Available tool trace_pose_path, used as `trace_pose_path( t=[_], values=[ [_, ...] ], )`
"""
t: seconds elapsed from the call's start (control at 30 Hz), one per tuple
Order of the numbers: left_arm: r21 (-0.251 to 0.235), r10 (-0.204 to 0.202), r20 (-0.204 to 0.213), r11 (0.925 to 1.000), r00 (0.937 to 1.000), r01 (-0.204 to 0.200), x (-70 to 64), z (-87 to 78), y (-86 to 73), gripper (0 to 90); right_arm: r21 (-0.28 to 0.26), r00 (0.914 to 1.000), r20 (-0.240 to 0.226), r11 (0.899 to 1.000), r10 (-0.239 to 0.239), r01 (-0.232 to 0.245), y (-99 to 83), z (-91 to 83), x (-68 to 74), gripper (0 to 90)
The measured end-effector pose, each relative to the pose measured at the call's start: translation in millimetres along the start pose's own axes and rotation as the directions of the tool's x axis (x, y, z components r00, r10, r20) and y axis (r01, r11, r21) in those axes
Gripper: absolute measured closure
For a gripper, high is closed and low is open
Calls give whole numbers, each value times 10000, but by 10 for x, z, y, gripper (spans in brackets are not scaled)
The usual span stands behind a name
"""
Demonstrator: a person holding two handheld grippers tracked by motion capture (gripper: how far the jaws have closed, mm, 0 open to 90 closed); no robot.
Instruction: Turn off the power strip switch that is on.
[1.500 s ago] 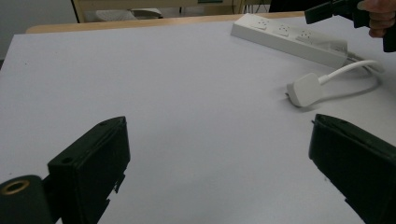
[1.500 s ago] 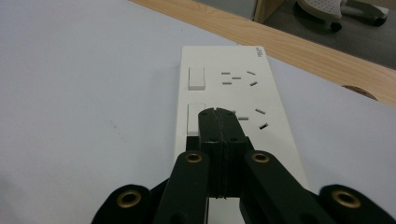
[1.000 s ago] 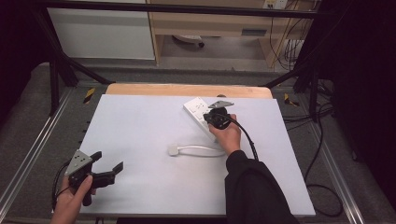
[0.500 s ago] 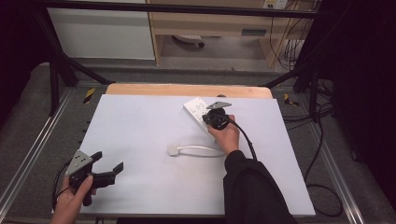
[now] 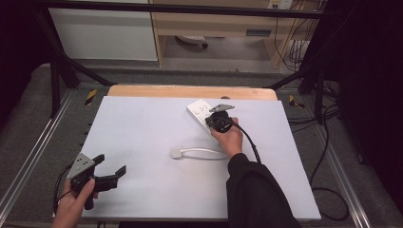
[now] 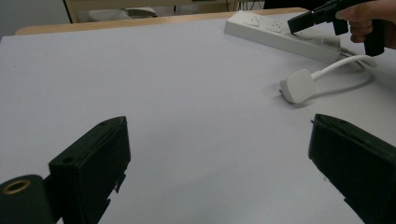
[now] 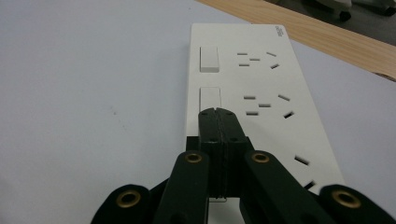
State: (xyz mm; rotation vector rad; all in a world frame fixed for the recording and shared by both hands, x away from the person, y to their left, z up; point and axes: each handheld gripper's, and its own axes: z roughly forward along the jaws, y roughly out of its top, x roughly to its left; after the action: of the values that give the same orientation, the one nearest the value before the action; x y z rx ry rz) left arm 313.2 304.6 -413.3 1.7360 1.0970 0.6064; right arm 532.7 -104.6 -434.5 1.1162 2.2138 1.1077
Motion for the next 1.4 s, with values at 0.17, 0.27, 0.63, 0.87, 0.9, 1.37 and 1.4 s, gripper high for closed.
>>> trace_pose_path(
  t=[0.17,0.27,0.63,0.87,0.9,1.37,1.4],
  values=[
    [2,10,10,10000,10000,-10,-1,1,0,55,7,10000,11,10000,-45,45,-2,7,3,900],
    [8,23,-1,10000,10000,-23,-2,0,0,55,-4,10000,14,10000,-32,32,-1,9,3,900],
    [-12,20,22,10000,10000,-20,-5,-3,2,55,-72,10000,14,10000,-21,22,-9,14,5,900],
    [-3,31,29,10000,10000,-31,-7,0,1,55,-109,10000,-6,9999,-44,43,-21,10,5,900],
    [-1,46,25,10000,10000,-46,-7,0,1,55,-117,10000,-19,9999,-51,51,-24,9,3,900],
    [25,65,58,10000,10000,-65,-8,4,0,55,-285,9999,-60,9995,133,-135,-48,10,-5,900],
    [29,63,59,10000,10000,-63,-7,4,0,55,-269,9999,-60,9996,116,-117,-47,11,-5,900]
  ],
)
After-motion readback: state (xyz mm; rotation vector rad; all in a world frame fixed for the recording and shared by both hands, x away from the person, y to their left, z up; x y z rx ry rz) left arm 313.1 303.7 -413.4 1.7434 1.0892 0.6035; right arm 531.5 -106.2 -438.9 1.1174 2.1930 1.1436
